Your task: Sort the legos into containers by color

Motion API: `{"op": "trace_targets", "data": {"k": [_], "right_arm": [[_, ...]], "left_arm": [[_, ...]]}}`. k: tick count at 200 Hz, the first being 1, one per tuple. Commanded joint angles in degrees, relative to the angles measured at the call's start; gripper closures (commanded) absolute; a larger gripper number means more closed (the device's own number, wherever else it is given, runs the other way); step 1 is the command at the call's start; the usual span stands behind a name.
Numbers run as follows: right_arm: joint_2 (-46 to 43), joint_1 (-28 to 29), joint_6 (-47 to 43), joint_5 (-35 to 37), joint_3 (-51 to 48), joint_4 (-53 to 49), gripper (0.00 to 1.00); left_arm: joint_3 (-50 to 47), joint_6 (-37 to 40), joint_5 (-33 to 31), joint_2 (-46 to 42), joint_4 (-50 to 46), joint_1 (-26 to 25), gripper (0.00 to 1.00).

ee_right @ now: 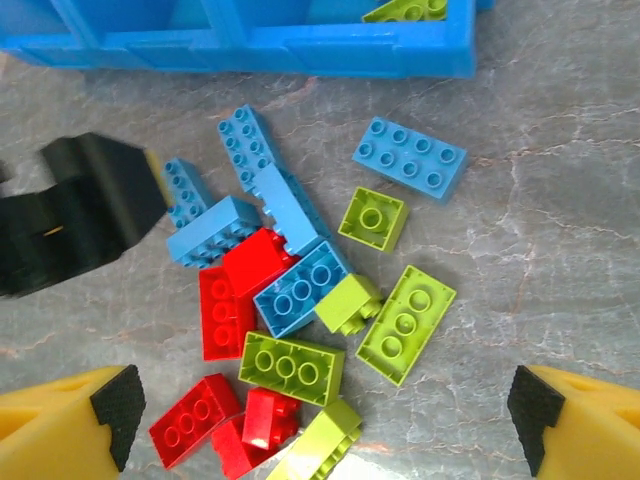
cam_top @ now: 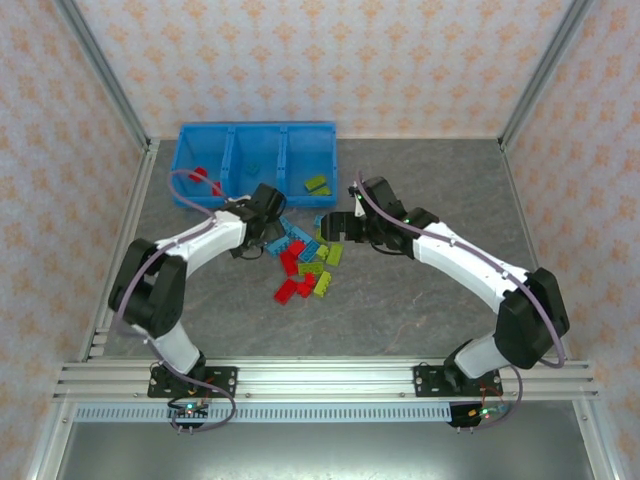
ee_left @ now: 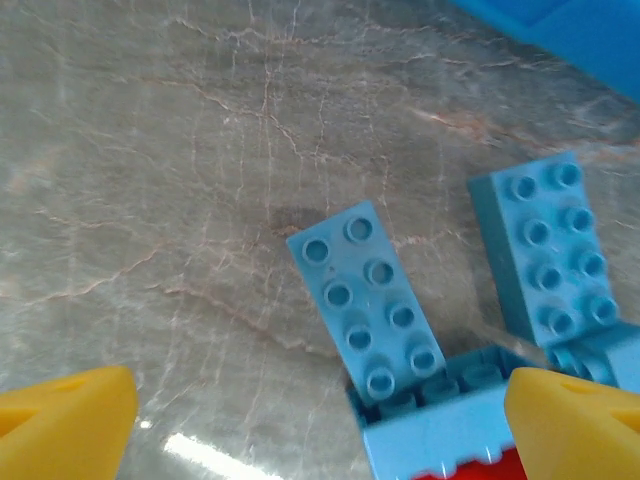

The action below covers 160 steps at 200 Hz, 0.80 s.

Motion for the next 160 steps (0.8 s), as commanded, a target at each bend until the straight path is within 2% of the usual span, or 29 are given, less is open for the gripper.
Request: {"op": "trace_targets", "data": {"k": [1, 26, 59, 79, 104, 116, 138, 160], "right_arm": [[-1.01, 0.21, -0.07, -2.14, 2.69, -0.29, 0.04], [-0.37, 0.21, -0.96, -2.07, 3.43, -1.62, 0.04], [-0.99, 0.23, -0.69, -2.23, 2.97, -2.62, 0.04], [-2.42, 0.21, 0.01, -2.6, 1.91, -2.29, 0.04], [-3.93, 0.25, 0.0, -2.45, 0.64, -2.7, 0.04], [-4.94, 0.21, 0.03, -1.97, 0.15, -3.51, 0.05], [-7.71, 0.23, 1.76, 0.87, -2.12, -4.42, 0.05], [-10.9, 0.26, 2.99, -0.94, -3.51, -4.86, 0.04]], "left_arm": [[4.01, -4.07, 0.87, 3.87, -1.15, 1.72, 0.05], [3.38, -5.11, 2.86, 6.22, 2.68, 2.9, 0.07], [4.05, -5.11, 3.53, 9.72, 1.29, 3.47, 0.12], [1.75, -6.85, 4.01, 9.86, 2.92, 3.55, 0.27], [-0.92, -8.23, 4.69, 8.74, 5.11, 3.63, 0.54], [-0.91, -8.04, 5.64, 7.66, 4.66, 3.67, 0.63], [0.31, -6.73, 5.21, 2.33, 1.0, 3.24, 0.7], [1.26, -5.78, 2.29, -5.86, -3.25, 2.85, 0.73]]}}
